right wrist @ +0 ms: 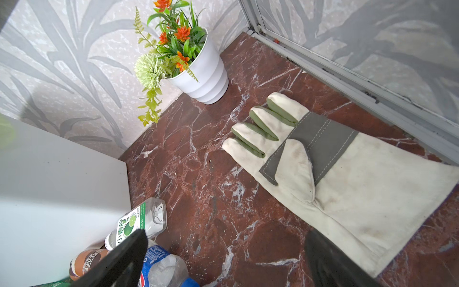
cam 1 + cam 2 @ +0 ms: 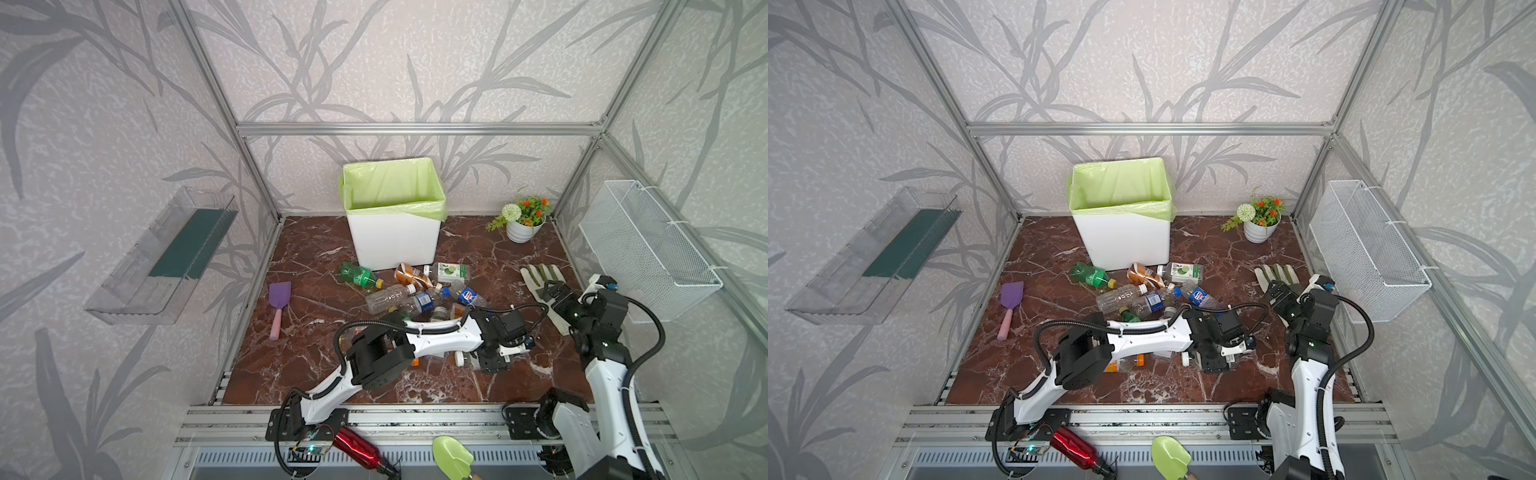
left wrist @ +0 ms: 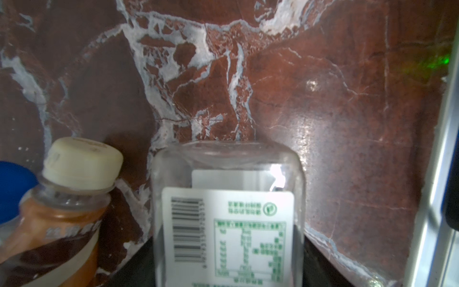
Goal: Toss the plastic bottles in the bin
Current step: 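Lift the lime-labelled bottle from the table with the left gripper, then carry the bottle over the bin and open the left gripper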
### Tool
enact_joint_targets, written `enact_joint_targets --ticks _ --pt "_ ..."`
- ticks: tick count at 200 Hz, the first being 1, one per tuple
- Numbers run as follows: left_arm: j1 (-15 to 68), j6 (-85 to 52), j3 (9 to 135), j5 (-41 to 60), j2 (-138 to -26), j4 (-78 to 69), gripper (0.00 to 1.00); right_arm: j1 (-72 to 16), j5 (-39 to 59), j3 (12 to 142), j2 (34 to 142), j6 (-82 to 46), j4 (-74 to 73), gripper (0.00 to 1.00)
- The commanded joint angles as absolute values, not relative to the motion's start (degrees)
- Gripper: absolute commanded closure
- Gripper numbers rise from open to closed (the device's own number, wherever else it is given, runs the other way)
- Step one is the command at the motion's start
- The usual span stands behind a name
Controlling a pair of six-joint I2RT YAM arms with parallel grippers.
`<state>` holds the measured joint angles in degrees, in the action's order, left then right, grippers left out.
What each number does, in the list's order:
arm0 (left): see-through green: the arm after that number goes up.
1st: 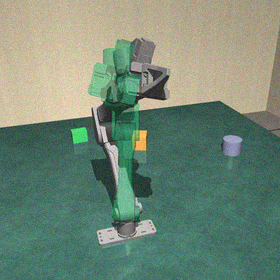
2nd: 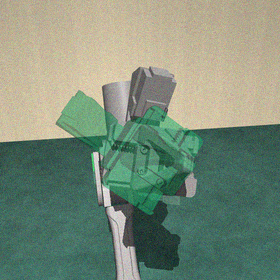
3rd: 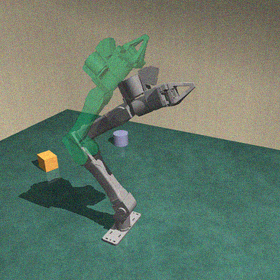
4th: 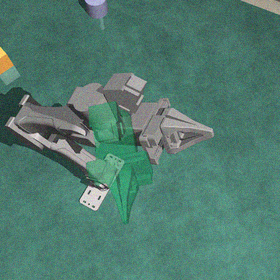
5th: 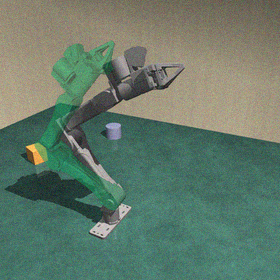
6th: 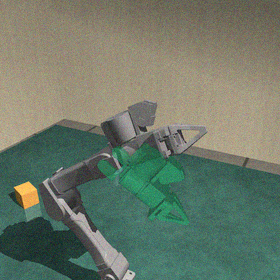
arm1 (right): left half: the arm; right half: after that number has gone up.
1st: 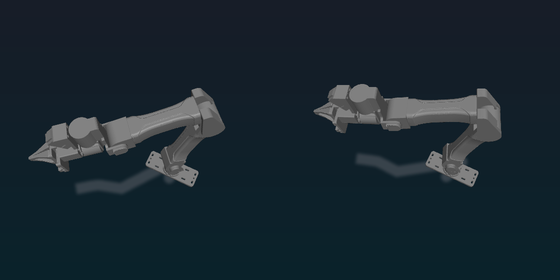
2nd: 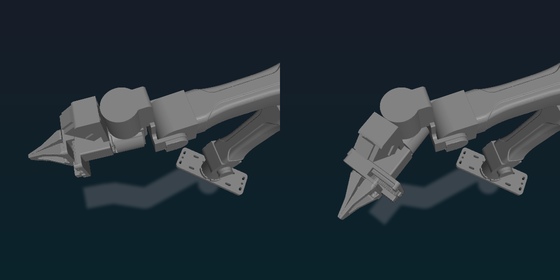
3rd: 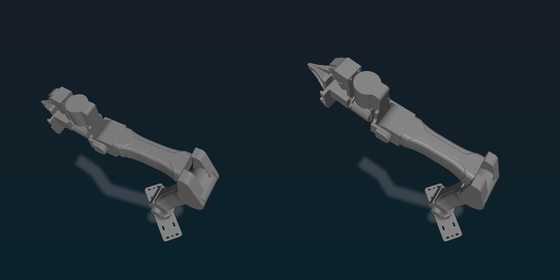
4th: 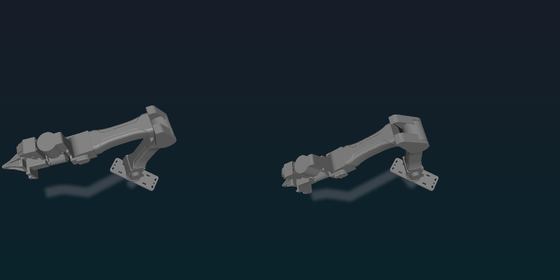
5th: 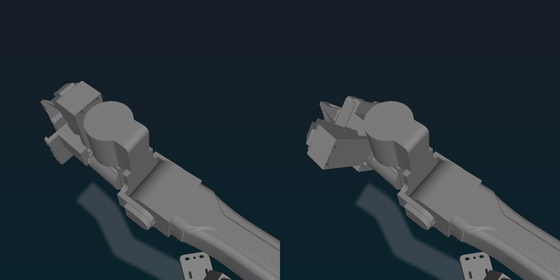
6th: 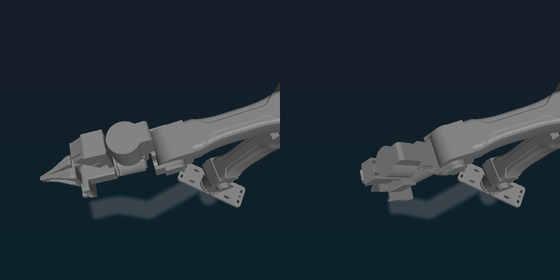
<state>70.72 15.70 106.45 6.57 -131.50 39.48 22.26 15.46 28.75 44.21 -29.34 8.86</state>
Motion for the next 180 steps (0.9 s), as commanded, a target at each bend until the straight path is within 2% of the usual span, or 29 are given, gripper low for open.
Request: enact_joint_targets --ticks 1,31,44,76,132,158,168,180 --pt "70.3 18.1 107.4 9.1 -133.9 45.5 0.33 22.5 14.9 28.3 44.2 -29.8 7.0 0.01" --pt "69.5 17.3 107.2 10.1 -133.0 45.5 0.56 22.5 15.0 28.4 44.4 -30.0 6.7 0.01" --pt "68.6 15.8 105.9 10.8 -131.0 43.7 0.59 22.5 15.1 28.5 44.6 -29.9 6.5 0.01" --pt "66.3 12.4 103.2 11.0 -122.5 39.4 0.60 22.4 15.2 28.7 45.2 -29.9 6.0 0.01" --pt "59.9 11.4 101.2 1.0 -104.2 30.7 0.57 22.5 16.7 28.8 47.0 -31.1 3.7 0.01" --pt "56.0 15.1 94.3 -9.8 -93.0 11.9 0.53 22.5 21.2 28.4 47.6 -30.7 -0.7 0.01" --pt "54.0 16.9 92.1 -10.1 -89.3 4.6 0.48 22.4 23.6 28.3 48.1 -30.6 -2.5 0.01" --pt "51.4 17.8 93.6 -10.1 -86.7 0.7 0.47 22.4 25.5 28.5 49.0 -31.0 -4.0 0.00"
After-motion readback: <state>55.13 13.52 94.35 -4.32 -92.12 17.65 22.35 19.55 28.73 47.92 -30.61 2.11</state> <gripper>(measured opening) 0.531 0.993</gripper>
